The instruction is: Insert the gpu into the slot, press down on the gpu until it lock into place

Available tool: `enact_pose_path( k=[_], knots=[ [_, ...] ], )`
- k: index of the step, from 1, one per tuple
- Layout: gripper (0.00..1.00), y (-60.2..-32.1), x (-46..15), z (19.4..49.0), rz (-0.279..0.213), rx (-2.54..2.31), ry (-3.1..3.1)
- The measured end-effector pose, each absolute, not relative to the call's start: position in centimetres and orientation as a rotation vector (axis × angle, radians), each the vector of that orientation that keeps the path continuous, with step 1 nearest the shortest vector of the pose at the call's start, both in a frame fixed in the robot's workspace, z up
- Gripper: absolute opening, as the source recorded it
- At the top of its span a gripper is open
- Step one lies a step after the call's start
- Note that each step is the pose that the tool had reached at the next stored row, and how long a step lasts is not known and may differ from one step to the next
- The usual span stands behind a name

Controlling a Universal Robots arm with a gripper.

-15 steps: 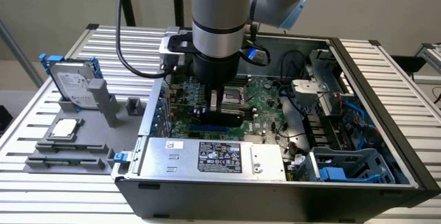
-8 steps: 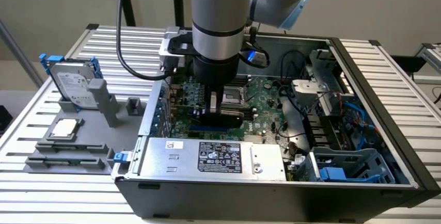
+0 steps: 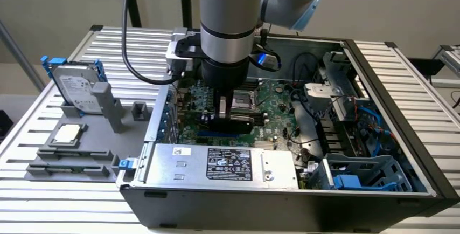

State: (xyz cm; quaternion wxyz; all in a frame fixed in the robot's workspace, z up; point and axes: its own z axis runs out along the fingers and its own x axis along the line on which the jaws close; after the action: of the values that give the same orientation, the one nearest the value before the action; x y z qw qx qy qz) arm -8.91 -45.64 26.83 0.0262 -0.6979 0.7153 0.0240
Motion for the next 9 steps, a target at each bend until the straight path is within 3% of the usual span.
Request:
enact_pose_path(
  k=[9],
  knots=[
    [0.26, -45.59, -8.91, 26.79, 0.072, -2.169, 2.202]
  ],
)
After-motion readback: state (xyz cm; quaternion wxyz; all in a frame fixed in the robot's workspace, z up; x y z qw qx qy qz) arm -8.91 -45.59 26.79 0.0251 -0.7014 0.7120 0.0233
